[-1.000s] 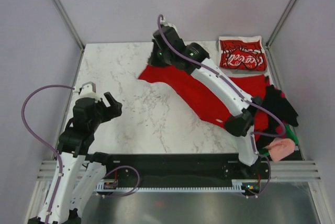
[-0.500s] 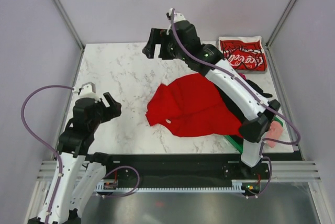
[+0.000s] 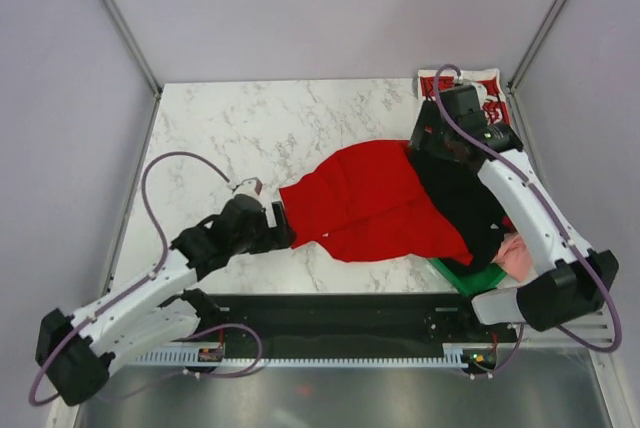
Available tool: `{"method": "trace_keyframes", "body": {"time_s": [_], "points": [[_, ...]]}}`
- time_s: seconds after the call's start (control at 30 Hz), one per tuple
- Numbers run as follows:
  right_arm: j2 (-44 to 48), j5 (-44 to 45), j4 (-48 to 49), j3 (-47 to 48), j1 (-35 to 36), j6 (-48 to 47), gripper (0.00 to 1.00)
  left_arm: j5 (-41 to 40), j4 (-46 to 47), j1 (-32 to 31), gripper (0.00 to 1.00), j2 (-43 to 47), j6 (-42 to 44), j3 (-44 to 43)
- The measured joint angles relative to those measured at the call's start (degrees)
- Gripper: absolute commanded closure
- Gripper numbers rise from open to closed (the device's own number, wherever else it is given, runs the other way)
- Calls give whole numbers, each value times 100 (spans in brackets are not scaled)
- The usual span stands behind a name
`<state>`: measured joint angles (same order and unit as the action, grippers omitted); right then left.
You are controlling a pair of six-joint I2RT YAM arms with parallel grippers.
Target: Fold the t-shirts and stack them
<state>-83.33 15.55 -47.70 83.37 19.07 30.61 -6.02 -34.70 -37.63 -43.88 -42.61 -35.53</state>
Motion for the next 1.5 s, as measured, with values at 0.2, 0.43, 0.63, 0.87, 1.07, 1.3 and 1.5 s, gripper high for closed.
{"method": "trace_keyframes", "body": {"time_s": [0.2, 0.43, 0.63, 0.87, 1.07, 1.3, 1.5], "points": [[828, -70, 50, -1049, -417, -92, 2, -422, 1169, -608, 0, -1585, -396, 286], [765, -575, 293, -2245, -1456, -131, 2, -907, 1814, -623, 9, -3300, -601, -142], [914, -1123, 697, -3467, -2011, -26, 2, -1213, 2009, -531, 98, -4264, -667, -920], [920, -1904, 1550, -4406, -2761, 127, 2, -1272, 1690, -361, 98, -3799, -142, -2455], [896, -2243, 1716, -4450, -3246, 192, 2, -1657, 1001, -214, 98, -2588, 542, -4896], [872, -2706, 1759, -4478, -4535, 356, 2, -2173, 535, 293, 98, -2341, 1259, -7462], [1340, -2754, 1810, -4793, -5947, 769, 2, -2308, 85, 424, 98, -2188, 1416, -7536]]}}
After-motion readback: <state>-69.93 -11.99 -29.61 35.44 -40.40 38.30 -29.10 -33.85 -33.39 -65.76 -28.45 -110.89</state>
